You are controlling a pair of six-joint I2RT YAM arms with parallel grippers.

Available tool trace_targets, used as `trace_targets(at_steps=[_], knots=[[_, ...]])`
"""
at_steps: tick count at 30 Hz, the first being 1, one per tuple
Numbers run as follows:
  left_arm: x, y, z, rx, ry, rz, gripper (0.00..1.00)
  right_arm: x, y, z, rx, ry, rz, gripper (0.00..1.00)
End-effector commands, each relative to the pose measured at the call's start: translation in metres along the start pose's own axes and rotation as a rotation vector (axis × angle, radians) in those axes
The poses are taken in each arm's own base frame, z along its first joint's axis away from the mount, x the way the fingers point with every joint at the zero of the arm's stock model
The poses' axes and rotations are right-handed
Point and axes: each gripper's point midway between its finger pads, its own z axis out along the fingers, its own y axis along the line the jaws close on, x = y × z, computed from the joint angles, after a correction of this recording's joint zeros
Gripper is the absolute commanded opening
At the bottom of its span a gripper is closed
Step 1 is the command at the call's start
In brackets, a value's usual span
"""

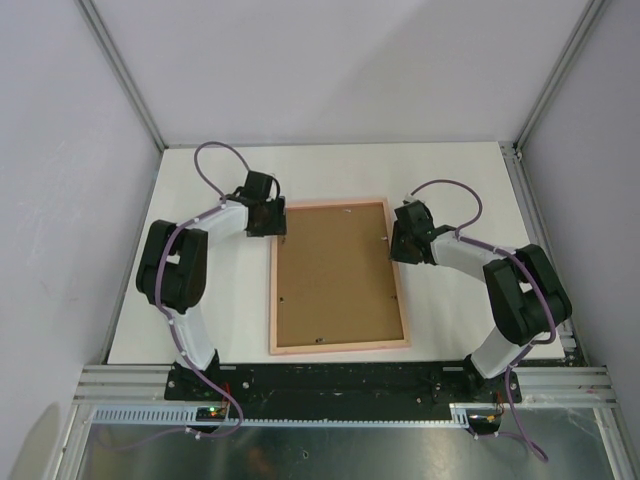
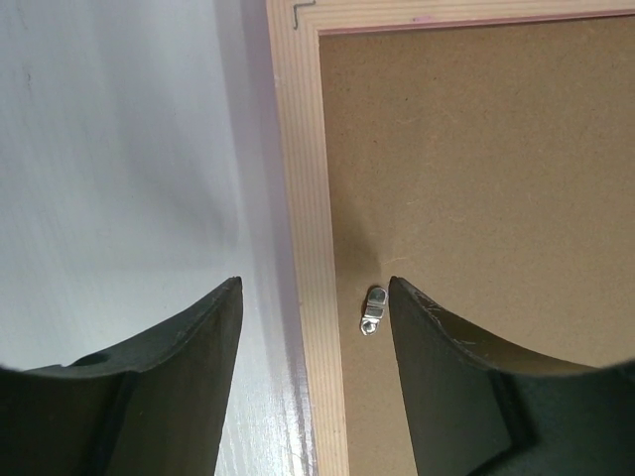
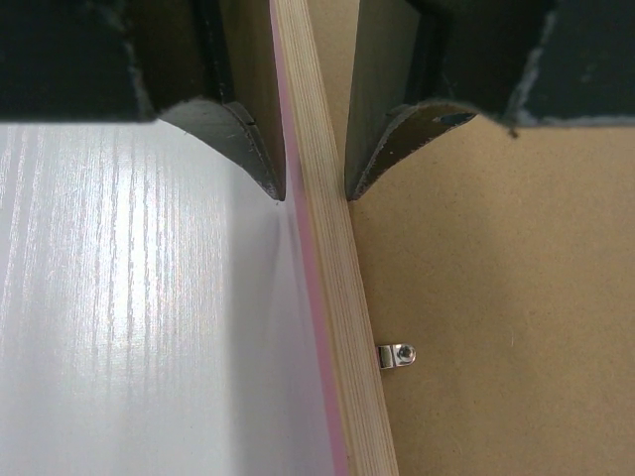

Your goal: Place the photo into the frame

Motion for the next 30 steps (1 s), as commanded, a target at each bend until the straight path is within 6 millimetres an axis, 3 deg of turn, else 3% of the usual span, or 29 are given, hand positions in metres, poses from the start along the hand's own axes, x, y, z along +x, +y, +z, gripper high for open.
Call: trace_targets(at_steps=[1, 30], knots=[[-0.016, -0.009, -0.007, 0.016, -0.044, 0.033, 0.64, -0.01, 0.003, -0.007, -0.016, -0.042, -0.002, 0.34], [0.023, -0.008, 0.003, -0.013, 0.06, 0.094, 0.58, -0.009, 0.003, -0.009, -0.023, -0.045, 0.001, 0.32]])
